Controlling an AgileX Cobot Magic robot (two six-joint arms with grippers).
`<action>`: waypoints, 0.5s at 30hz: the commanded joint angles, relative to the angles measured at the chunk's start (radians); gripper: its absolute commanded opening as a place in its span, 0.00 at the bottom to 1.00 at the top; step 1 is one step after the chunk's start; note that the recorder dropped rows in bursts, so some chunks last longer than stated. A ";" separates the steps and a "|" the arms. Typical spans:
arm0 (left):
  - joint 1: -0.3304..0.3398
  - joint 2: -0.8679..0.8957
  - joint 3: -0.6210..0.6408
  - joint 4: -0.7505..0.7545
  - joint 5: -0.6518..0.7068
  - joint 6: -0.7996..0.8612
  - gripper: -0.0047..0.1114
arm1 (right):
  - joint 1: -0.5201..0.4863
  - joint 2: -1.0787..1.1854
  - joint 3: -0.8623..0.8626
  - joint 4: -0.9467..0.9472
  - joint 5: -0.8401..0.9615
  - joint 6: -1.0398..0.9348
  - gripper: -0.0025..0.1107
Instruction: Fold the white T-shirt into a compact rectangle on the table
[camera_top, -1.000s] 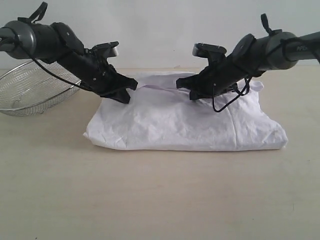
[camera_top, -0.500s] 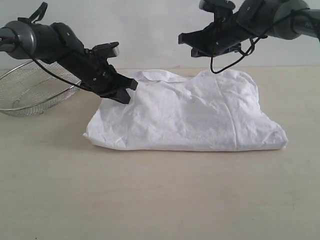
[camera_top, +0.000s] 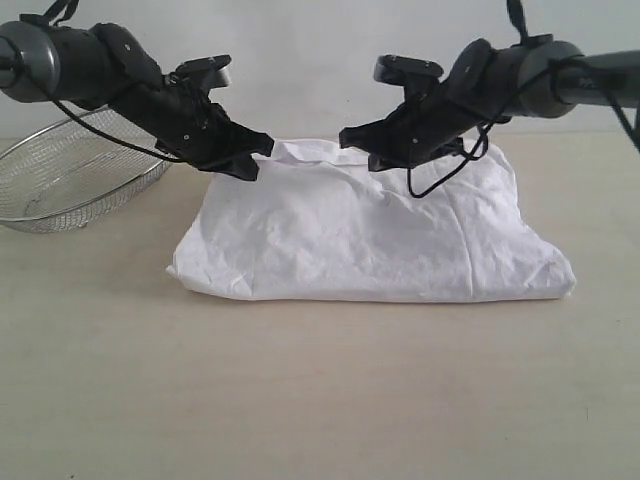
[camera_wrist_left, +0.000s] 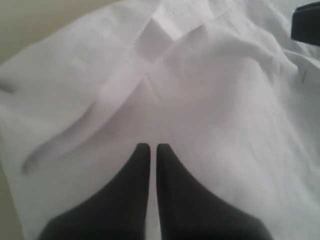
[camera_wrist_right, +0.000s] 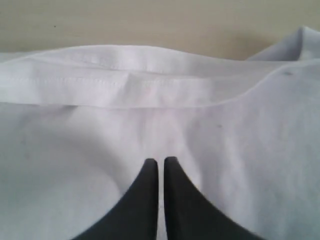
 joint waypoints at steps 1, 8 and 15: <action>0.000 -0.013 -0.005 0.045 -0.011 -0.035 0.08 | 0.064 0.031 -0.010 0.010 -0.095 -0.024 0.02; 0.000 -0.043 -0.005 0.361 -0.030 -0.243 0.08 | 0.099 0.044 -0.121 0.013 -0.080 -0.052 0.02; 0.000 -0.029 -0.005 0.346 -0.089 -0.219 0.08 | 0.101 0.061 -0.184 0.011 0.019 -0.056 0.02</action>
